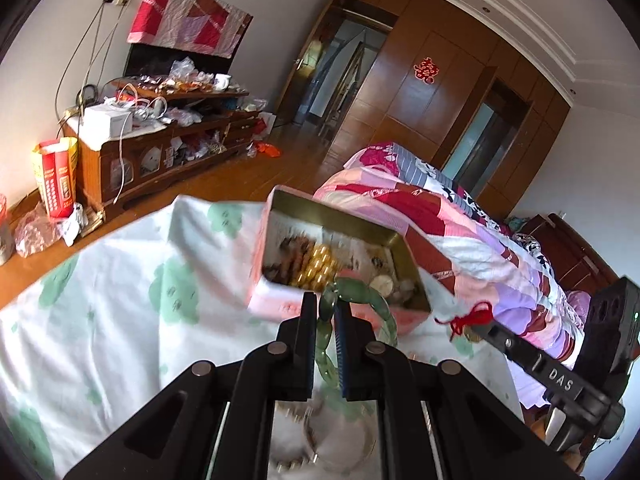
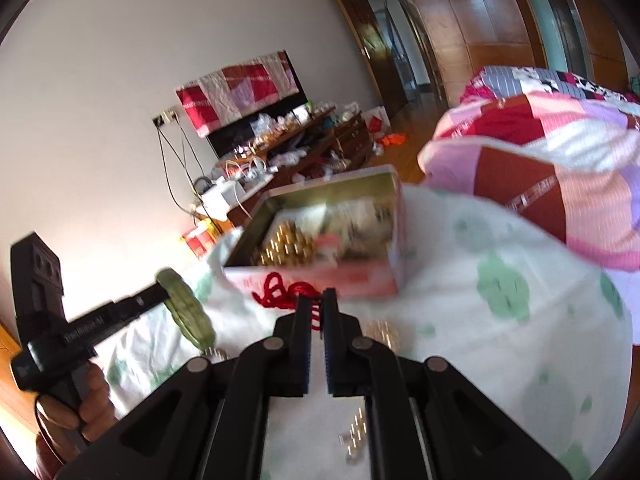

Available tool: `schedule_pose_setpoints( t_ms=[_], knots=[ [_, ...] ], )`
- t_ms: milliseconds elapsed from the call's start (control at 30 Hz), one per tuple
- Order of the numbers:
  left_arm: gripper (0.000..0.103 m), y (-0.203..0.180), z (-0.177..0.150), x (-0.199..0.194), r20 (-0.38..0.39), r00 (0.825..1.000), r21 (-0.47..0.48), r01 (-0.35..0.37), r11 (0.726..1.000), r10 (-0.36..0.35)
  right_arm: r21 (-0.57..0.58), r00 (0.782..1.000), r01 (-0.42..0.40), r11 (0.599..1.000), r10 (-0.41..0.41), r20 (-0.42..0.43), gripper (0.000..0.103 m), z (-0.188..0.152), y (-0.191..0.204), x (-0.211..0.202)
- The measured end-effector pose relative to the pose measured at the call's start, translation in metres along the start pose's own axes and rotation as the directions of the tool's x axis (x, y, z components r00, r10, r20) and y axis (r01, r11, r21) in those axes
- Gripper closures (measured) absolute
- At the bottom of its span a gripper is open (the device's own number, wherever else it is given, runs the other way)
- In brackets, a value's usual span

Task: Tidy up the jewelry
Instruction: 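Carry jade bangle in left tool while right tool carries pearls into tin, open both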

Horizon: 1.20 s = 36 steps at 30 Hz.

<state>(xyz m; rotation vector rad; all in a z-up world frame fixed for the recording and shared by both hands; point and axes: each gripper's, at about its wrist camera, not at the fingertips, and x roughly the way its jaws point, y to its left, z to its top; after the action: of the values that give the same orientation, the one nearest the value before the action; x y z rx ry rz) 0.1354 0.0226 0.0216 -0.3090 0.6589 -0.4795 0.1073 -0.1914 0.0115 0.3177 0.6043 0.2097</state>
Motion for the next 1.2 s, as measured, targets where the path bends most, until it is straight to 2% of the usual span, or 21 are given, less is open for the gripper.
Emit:
schedule_pose_setpoints(
  t_ms=[200,300,433,567,700,733,767,800,833,867,900,933,1033,1200],
  knots=[
    [0.095,-0.01,0.031,0.036,0.014,1.0,0.034,-0.007,0.999,0.006,0.022,0.998,-0.005,1.0,0.004,0.058,0.095,0.038,0.002,0.03],
    [0.095,-0.014,0.039,0.058,0.008,1.0,0.062,-0.03,0.998,0.029,0.019,0.998,0.032,0.999,-0.033,0.059,0.095,0.05,0.001,0.061],
    [0.095,-0.022,0.047,0.094,-0.006,0.996,0.132,-0.086,0.987,0.088,0.05,0.998,0.061,0.997,-0.062,0.012,0.095,0.054,-0.012,0.097],
    [0.095,-0.018,0.048,0.123,-0.056,0.989,0.129,-0.127,0.983,0.135,0.073,0.997,0.08,0.994,-0.078,-0.03,0.095,0.057,-0.021,0.117],
    [0.093,-0.013,0.041,0.132,-0.079,0.976,0.143,-0.192,0.971,0.205,0.037,0.991,0.129,0.991,-0.127,-0.051,0.09,0.051,-0.023,0.123],
    [0.092,-0.012,0.04,0.132,-0.087,0.973,0.146,-0.199,0.969,0.213,0.023,0.986,0.152,0.988,-0.151,-0.069,0.083,0.049,-0.024,0.125],
    [0.086,-0.01,0.039,0.133,-0.098,0.971,0.147,-0.203,0.968,0.219,0.019,0.984,0.165,0.986,-0.163,-0.075,0.068,0.048,-0.024,0.125],
    [0.076,-0.009,0.04,0.132,-0.108,0.967,0.147,-0.213,0.966,0.23,0.016,0.981,0.182,0.983,-0.18,-0.076,0.064,0.048,-0.024,0.123],
    [0.07,-0.01,0.041,0.131,-0.101,0.965,0.14,-0.227,0.964,0.242,0.005,0.981,0.185,0.983,-0.185,-0.051,0.049,0.048,-0.021,0.117],
    [0.056,-0.01,0.042,0.13,-0.089,0.965,0.134,-0.234,0.963,0.247,-0.003,0.983,0.181,0.984,-0.181,-0.039,0.04,0.049,-0.017,0.114],
    [0.045,-0.009,0.042,0.124,-0.064,0.965,0.123,-0.243,0.962,0.252,-0.018,0.978,0.208,0.978,-0.208,-0.018,0.037,0.05,-0.013,0.11],
    [0.043,-0.011,0.043,0.124,-0.051,0.965,0.12,-0.251,0.961,0.258,-0.044,0.97,0.245,0.969,-0.244,0.024,0.034,0.05,-0.007,0.101],
    [0.043,-0.016,0.044,0.119,-0.037,0.961,0.147,-0.266,0.953,0.274,-0.053,0.962,0.263,0.963,-0.258,0.095,0.03,0.052,-0.006,0.087],
    [0.043,-0.027,0.035,0.102,-0.008,0.954,0.198,-0.293,0.935,0.3,-0.003,0.959,0.256,0.967,-0.254,0.125,0.028,0.054,-0.011,0.066]
  ],
)
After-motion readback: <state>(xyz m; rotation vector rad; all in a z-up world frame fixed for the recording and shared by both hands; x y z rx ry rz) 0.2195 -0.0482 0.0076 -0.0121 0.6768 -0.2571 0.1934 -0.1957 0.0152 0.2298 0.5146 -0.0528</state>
